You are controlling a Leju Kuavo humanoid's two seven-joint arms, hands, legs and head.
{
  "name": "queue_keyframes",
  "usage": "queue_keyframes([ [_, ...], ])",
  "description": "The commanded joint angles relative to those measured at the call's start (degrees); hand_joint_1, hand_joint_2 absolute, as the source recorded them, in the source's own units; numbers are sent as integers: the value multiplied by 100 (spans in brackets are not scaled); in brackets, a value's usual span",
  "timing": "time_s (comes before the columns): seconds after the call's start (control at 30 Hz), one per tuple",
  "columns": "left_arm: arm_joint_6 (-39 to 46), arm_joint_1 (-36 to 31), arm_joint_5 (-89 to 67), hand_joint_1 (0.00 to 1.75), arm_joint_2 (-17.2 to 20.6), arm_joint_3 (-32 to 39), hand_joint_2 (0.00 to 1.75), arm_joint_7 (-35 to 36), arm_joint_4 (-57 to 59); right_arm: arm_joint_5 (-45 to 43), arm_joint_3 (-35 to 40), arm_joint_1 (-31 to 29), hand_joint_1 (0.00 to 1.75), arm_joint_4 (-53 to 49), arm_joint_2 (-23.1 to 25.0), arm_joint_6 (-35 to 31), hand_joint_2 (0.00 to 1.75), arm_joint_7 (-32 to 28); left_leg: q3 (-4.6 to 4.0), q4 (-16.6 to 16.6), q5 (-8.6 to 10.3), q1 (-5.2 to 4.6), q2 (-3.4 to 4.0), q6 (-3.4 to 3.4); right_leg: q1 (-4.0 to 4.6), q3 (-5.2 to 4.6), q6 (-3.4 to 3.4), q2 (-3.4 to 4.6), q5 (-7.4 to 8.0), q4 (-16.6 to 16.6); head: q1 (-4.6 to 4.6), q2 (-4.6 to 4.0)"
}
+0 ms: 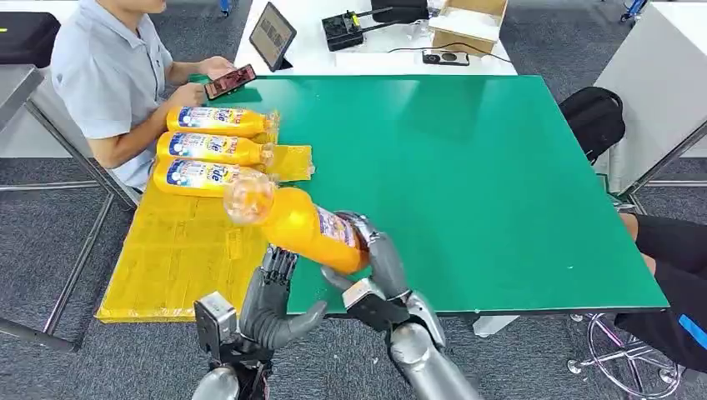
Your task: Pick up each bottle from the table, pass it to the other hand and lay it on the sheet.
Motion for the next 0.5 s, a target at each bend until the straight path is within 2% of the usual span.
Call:
queue_keyframes([
  [0.03,14,-338,9,0,55,-228,175,74,307,13,620,-194,175,593,43,15,175,-84,13,-5,-2,-1,1,5,2,13,-10,-4,-2,-5,0,0],
  [0.27,113,-376,88,0,46,-223,175,66,256,-49,723,-184,175,667,52,83,175,-83,22,-7,-5,-1,0,7,3,23,-14,-8,-5,-7,-2,0],
  [0.5,816,-419,2,0,5,-136,175,-132,-112,-239,749,-152,175,1023,106,78,175,-2,24,-6,-6,1,-2,8,6,24,-18,-10,-7,-7,0,0],
])
